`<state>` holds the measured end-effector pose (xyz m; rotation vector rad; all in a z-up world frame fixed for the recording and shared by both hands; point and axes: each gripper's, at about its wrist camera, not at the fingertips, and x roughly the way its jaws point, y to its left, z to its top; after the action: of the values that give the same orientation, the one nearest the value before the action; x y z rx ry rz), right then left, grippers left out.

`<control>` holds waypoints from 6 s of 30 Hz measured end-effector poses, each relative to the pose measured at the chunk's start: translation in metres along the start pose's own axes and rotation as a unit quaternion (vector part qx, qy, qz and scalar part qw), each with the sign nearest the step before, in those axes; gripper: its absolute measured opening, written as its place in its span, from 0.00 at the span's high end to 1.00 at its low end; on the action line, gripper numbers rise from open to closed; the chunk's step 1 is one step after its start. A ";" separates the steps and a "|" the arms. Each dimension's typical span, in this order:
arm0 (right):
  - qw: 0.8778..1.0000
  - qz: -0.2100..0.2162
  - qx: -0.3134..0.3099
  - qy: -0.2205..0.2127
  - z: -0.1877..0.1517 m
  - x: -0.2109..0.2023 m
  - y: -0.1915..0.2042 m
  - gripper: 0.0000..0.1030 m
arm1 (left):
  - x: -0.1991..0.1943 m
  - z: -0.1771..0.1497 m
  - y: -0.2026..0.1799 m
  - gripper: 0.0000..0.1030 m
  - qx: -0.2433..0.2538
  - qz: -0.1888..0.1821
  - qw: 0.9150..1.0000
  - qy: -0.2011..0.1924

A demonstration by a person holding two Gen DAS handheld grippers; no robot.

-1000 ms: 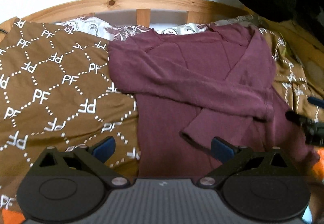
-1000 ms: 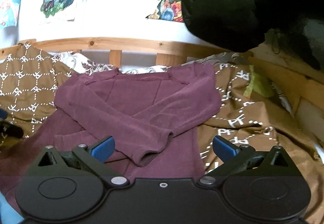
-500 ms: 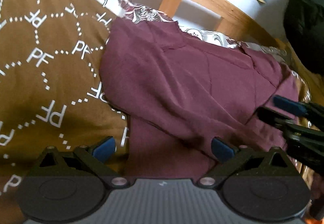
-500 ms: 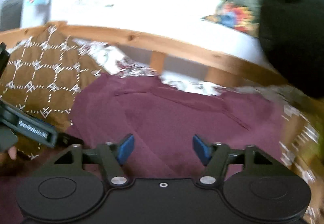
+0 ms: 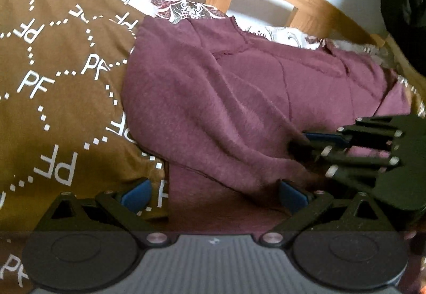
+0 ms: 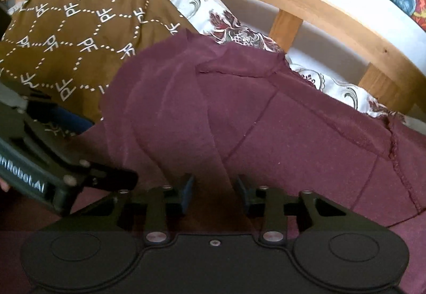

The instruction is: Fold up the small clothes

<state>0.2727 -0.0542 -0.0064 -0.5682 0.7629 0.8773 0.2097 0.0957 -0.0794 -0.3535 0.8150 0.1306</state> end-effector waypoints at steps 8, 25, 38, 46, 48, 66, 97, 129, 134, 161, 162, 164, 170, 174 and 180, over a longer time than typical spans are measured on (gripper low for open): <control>0.998 -0.044 0.018 -0.030 0.003 -0.016 -0.009 0.99 | 0.012 -0.006 -0.018 0.00 0.057 0.054 0.997 0.007; 0.990 -0.077 0.102 -0.064 -0.072 -0.115 -0.021 0.23 | -0.049 -0.019 -0.005 0.01 0.024 -0.035 0.999 0.003; 0.987 -0.128 0.099 -0.021 -0.182 -0.224 0.039 0.01 | -0.134 -0.079 -0.045 0.01 0.179 -0.053 0.982 0.018; 0.993 -0.100 0.062 0.006 -0.206 -0.232 0.078 0.01 | -0.137 -0.104 -0.070 0.01 0.247 -0.069 0.966 0.032; 0.994 -0.097 0.041 0.009 -0.203 -0.226 0.085 0.01 | -0.137 -0.108 -0.076 0.01 0.257 -0.080 0.963 0.036; 0.990 -0.133 -0.048 -0.021 -0.196 -0.190 0.110 0.64 | -0.133 -0.130 -0.098 0.01 0.310 -0.153 0.936 0.064; 0.944 0.004 0.325 -0.052 -0.200 -0.195 0.027 0.91 | -0.103 -0.070 -0.081 0.03 0.269 0.042 0.962 -0.015; 0.984 -0.137 0.111 0.011 -0.199 -0.201 0.070 0.47 | -0.144 -0.126 -0.052 0.71 0.345 0.063 0.936 -0.027; 0.987 -0.143 0.033 0.065 -0.205 -0.193 0.085 0.47 | -0.155 -0.130 -0.057 0.95 0.349 0.069 0.933 -0.058; 0.993 0.017 0.116 -0.021 -0.140 -0.380 0.125 0.96 | -0.320 -0.106 0.007 0.97 0.228 -0.060 0.970 -0.064; 0.993 0.025 0.114 -0.015 -0.137 -0.382 0.126 0.96 | -0.320 -0.104 0.007 0.97 0.224 -0.062 0.971 -0.059; 0.994 0.026 0.105 -0.008 -0.132 -0.381 0.126 0.96 | -0.317 -0.095 0.007 0.97 0.226 -0.064 0.970 -0.057; 0.998 -0.026 0.050 -0.008 -0.105 -0.356 0.096 0.96 | -0.295 -0.043 -0.016 0.96 0.257 -0.033 0.964 -0.062; 0.998 -0.067 0.013 -0.005 -0.081 -0.326 0.054 0.96 | -0.264 0.003 -0.034 0.95 0.265 0.008 0.963 -0.055; 0.993 -0.114 -0.014 -0.011 -0.043 -0.262 -0.011 0.95 | -0.187 0.071 -0.048 0.95 0.270 0.057 0.960 -0.039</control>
<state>0.1588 -0.2118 0.1741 -0.6564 0.6511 0.6831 0.1430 0.0802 0.1143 0.2144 0.7593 0.0254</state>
